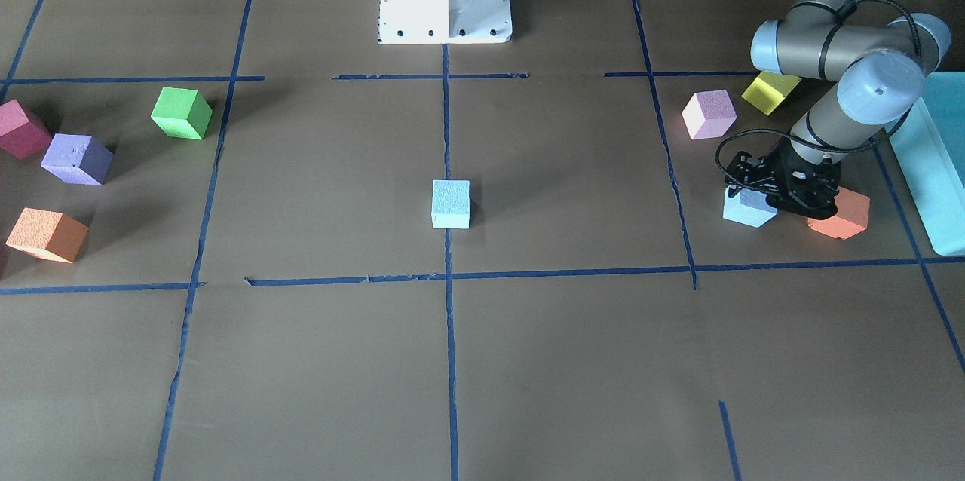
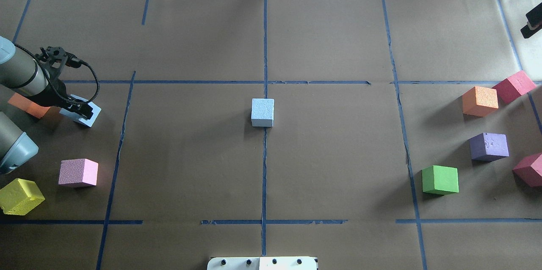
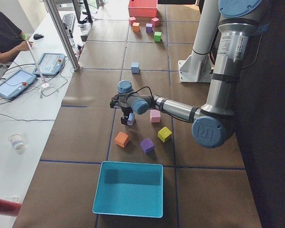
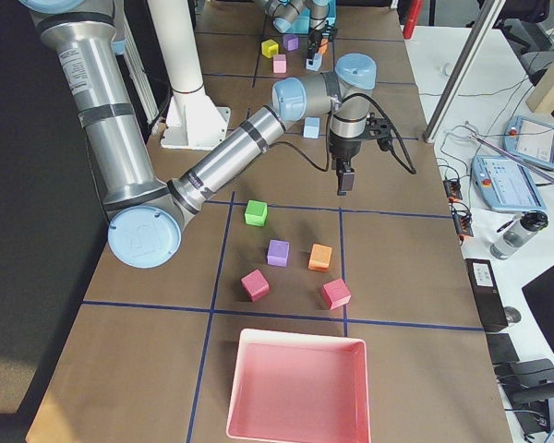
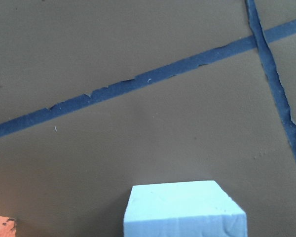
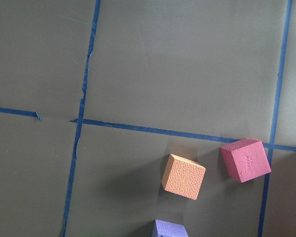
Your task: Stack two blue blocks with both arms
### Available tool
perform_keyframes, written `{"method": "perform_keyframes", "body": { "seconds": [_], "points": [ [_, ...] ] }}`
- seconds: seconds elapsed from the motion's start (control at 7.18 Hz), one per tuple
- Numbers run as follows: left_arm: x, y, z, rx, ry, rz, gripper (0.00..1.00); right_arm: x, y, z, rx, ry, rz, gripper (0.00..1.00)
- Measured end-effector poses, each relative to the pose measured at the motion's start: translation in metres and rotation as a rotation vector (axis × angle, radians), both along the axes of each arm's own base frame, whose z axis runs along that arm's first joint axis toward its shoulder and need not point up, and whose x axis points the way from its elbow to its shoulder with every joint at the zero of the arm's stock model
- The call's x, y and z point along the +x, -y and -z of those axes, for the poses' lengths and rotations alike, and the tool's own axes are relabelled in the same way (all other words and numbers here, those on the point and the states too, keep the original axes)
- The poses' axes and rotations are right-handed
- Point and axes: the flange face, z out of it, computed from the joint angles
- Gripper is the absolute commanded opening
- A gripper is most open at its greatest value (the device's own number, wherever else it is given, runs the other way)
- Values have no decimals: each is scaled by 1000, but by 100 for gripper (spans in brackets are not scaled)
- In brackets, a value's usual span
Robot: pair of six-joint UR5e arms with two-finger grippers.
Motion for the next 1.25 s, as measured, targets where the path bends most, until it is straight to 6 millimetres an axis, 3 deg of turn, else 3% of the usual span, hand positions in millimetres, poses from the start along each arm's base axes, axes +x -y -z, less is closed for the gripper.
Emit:
{"method": "perform_keyframes", "body": {
  "seconds": [0.28, 0.42, 0.7, 0.97, 1.25],
  "points": [
    [-4, -1, 12, 0, -8, 5, 0, 4, 1, -3, -2, -2, -2, 100],
    [-8, -3, 28, -18, -12, 3, 0, 11, 4, -13, 0, -5, 11, 100],
    [-16, -4, 93, -73, -2, 3, 0, 40, 0, -60, -5, 10, 71, 100],
    [-11, 3, 180, -105, 14, 5, 0, 70, -23, -115, -21, 27, 117, 100],
    [-1, 14, 241, -133, 9, 35, 0, 89, -43, -188, 2, 37, 118, 100]
  ]
}}
